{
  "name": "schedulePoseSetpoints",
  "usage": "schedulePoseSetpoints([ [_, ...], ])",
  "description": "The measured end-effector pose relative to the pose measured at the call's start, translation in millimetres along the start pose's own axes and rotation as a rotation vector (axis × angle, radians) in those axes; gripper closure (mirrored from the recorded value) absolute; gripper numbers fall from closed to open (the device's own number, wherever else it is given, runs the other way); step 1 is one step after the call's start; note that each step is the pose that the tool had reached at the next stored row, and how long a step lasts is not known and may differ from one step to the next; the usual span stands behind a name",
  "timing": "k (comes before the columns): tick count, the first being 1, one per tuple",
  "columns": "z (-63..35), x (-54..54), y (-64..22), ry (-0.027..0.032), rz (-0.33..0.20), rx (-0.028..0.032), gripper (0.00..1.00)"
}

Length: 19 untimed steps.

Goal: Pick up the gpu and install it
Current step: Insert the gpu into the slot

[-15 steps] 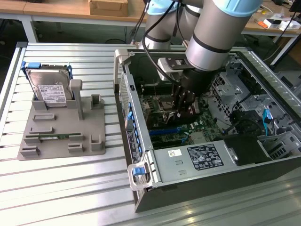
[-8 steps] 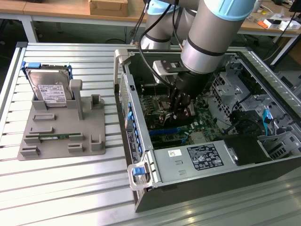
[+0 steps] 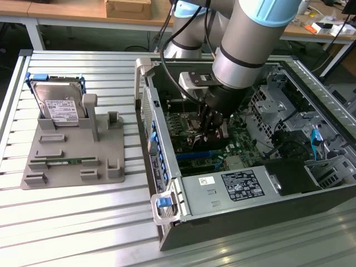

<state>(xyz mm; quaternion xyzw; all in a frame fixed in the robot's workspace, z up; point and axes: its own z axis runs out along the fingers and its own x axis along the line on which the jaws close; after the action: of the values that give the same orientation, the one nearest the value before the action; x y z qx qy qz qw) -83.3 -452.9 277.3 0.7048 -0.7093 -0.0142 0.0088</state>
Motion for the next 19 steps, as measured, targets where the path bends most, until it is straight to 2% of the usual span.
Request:
schedulePoseSetpoints([
  [8, 7.8, 0.1, 2.1, 0.0000, 0.001, 0.0000, 0.74],
  [16, 9.5, -4.0, 2.4, 0.0000, 0.002, 0.0000, 0.74],
  [19, 9.6, -4.0, 7.1, -0.0002, 0.002, 0.0000, 0.74],
])
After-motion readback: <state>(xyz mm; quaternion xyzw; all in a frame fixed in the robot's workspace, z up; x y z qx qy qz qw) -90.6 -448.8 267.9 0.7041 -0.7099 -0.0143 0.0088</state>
